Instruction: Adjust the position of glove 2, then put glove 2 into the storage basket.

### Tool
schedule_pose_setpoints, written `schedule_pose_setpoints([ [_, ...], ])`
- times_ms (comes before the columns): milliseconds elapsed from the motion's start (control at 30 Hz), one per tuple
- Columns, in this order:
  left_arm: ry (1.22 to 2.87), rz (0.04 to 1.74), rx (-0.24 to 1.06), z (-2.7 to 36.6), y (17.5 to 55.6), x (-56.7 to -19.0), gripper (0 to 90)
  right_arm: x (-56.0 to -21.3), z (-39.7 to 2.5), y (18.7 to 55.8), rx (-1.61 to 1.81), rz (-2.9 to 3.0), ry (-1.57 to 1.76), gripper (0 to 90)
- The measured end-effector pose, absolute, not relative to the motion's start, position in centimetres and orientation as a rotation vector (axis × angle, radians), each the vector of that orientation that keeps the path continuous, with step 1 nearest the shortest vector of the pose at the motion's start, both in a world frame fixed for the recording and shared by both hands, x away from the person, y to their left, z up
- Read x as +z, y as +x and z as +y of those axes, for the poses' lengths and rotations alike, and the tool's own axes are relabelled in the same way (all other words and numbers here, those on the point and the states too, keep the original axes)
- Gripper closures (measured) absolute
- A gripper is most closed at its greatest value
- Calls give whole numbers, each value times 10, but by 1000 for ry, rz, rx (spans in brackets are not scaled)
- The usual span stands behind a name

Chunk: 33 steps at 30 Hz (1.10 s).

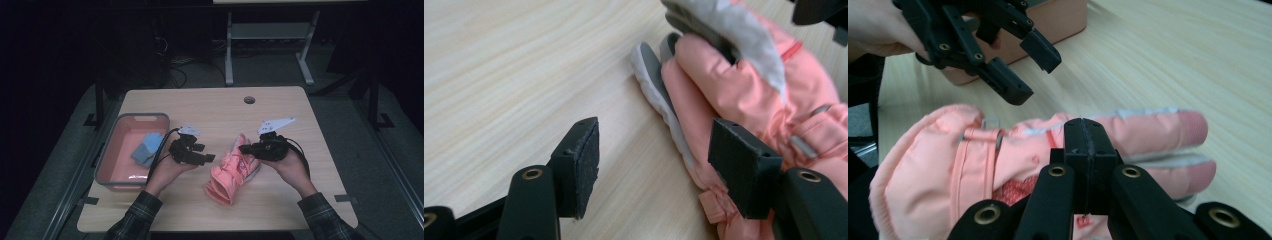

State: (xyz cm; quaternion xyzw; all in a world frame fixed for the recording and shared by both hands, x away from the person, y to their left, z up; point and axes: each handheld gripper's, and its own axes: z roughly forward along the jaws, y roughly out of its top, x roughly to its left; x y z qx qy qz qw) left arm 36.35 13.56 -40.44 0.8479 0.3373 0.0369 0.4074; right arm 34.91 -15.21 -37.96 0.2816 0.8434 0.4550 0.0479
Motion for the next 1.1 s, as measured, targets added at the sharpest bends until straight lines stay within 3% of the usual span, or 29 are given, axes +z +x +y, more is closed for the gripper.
schedule_pose_setpoints([
  [233,2122,846,89,137,363,-401,353,-380,-145,357,1374,2569,857,900],
  [800,2109,790,44,130,360,-394,253,-423,-134,361,1175,2707,912,900],
  [1100,2148,757,9,109,365,-396,222,-434,-132,357,1111,2722,906,900],
])
